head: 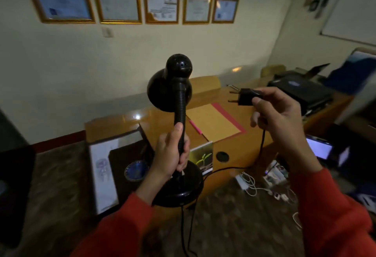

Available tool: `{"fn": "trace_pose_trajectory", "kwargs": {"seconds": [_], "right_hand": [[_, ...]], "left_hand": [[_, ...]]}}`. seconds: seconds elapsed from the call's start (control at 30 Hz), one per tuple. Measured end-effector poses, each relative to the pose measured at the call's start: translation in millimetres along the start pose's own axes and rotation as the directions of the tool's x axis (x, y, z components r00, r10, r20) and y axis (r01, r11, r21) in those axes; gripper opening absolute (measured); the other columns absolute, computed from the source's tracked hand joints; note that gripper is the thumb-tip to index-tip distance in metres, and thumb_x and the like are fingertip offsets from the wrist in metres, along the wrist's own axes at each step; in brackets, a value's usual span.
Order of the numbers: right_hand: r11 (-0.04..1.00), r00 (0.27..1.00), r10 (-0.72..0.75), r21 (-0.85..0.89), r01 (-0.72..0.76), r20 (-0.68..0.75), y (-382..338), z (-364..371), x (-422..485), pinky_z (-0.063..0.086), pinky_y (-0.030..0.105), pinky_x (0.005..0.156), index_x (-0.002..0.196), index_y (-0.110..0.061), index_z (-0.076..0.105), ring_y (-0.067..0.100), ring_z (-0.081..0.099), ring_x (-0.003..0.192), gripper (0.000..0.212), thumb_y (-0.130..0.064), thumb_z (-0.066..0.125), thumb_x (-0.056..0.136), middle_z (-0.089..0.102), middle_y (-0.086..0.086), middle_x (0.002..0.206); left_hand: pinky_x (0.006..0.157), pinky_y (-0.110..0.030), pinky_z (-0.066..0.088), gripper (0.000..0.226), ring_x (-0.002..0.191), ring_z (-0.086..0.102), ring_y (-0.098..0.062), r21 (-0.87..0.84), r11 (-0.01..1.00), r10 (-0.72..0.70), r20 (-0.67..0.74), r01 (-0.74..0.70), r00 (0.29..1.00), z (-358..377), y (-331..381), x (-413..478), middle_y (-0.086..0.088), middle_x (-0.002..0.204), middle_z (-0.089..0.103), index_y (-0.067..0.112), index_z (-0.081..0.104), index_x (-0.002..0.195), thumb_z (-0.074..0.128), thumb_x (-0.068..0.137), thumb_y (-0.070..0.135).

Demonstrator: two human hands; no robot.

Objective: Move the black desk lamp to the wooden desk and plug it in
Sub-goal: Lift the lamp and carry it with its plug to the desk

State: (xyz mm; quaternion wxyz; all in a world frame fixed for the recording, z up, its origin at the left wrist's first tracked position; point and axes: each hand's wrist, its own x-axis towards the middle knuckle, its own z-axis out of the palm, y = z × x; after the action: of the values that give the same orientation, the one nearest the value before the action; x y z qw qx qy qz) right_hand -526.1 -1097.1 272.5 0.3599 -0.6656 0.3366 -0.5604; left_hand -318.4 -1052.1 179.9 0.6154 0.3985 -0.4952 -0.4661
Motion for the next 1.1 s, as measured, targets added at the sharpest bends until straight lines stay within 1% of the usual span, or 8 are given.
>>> {"fn": "trace_pose_trajectory", "kwargs": {"seconds": [0.13,0.3,0.43,0.53,0.7,0.87,1.0,1.1], "right_hand": [[0.996,0.999,0.002,-0.086,-0.006,-0.049,20.0,-30.5,24.5,0.041,0.010,0.046,0.093,-0.021,0.063,0.011,0.053,0.046,0.014,-0.010,0.054,0.091,0.068,-0.001,0.085],[0.989,0.995,-0.025,-0.150,0.011,-0.092,49.0,-73.6,66.8,0.041,0.016,0.045,0.089,-0.031,0.063,0.013,0.053,0.048,0.019,-0.014,0.055,0.090,0.066,-0.011,0.063],[0.989,0.993,-0.061,-0.144,0.046,-0.099,79.2,-113.2,110.2,0.039,0.009,0.042,0.086,-0.033,0.064,0.004,0.051,0.042,0.023,-0.012,0.055,0.090,0.063,-0.012,0.056],[0.988,0.994,-0.055,-0.149,0.041,-0.091,104.8,-144.1,147.8,0.041,0.007,0.046,0.087,-0.034,0.064,0.001,0.053,0.045,0.028,-0.008,0.054,0.091,0.064,-0.012,0.056],[0.987,0.995,-0.075,-0.149,0.063,-0.071,147.6,-191.0,209.9,0.041,0.008,0.048,0.086,-0.030,0.064,0.008,0.050,0.042,0.018,-0.013,0.056,0.087,0.053,0.010,0.053],[0.989,0.997,-0.057,-0.139,0.049,-0.052,193.6,-231.3,256.4,0.041,0.009,0.047,0.086,-0.032,0.064,0.007,0.051,0.043,0.021,-0.013,0.056,0.087,0.058,-0.008,0.051],[0.991,0.999,-0.027,-0.131,0.022,-0.038,233.9,-261.4,289.2,0.042,0.010,0.047,0.087,-0.030,0.065,0.007,0.052,0.045,0.023,-0.009,0.056,0.089,0.064,-0.010,0.065],[0.989,0.999,-0.002,-0.147,-0.004,-0.043,263.4,-284.0,311.6,0.042,0.010,0.046,0.088,-0.031,0.065,0.006,0.053,0.045,0.023,-0.010,0.056,0.089,0.065,-0.011,0.063]], "left_hand": [[0.031,-0.014,0.028,0.052,0.024,0.030,-0.010,0.009,1.000,-0.024,0.079,0.023,0.997,22.0,-22.0,45.4,0.006,0.034,0.039,0.019,0.048,0.052,0.041,0.080,0.062],[0.032,-0.012,0.029,0.051,0.023,0.030,-0.009,-0.032,0.999,-0.015,0.129,0.019,0.992,53.7,-54.0,108.6,0.005,0.033,0.040,0.020,0.049,0.051,0.042,0.082,0.060],[0.031,-0.013,0.029,0.053,0.023,0.030,-0.009,-0.029,1.000,-0.001,0.144,0.005,0.990,84.1,-83.7,166.1,0.006,0.033,0.041,0.019,0.049,0.051,0.043,0.082,0.061],[0.031,-0.013,0.030,0.052,0.023,0.030,-0.009,-0.028,1.000,0.009,0.115,-0.006,0.993,108.3,-105.2,208.6,0.006,0.034,0.041,0.019,0.050,0.050,0.044,0.082,0.060],[0.032,-0.013,0.030,0.051,0.024,0.031,-0.009,0.009,1.000,0.014,0.046,-0.015,0.999,151.0,-139.1,272.7,0.005,0.034,0.041,0.020,0.050,0.049,0.043,0.081,0.059],[0.031,-0.016,0.029,0.050,0.025,0.031,-0.010,0.029,1.000,-0.001,-0.034,0.002,0.999,188.7,-177.6,319.9,0.006,0.035,0.041,0.020,0.049,0.050,0.042,0.081,0.059],[0.032,-0.016,0.028,0.051,0.026,0.030,-0.011,0.023,0.999,-0.021,-0.095,0.024,0.995,212.5,-212.8,354.2,0.006,0.034,0.040,0.020,0.049,0.050,0.042,0.081,0.060],[0.032,-0.016,0.026,0.050,0.026,0.029,-0.010,-0.003,0.999,-0.035,-0.134,0.035,0.990,228.8,-238.6,379.5,0.007,0.034,0.039,0.017,0.048,0.052,0.041,0.081,0.058]]}}
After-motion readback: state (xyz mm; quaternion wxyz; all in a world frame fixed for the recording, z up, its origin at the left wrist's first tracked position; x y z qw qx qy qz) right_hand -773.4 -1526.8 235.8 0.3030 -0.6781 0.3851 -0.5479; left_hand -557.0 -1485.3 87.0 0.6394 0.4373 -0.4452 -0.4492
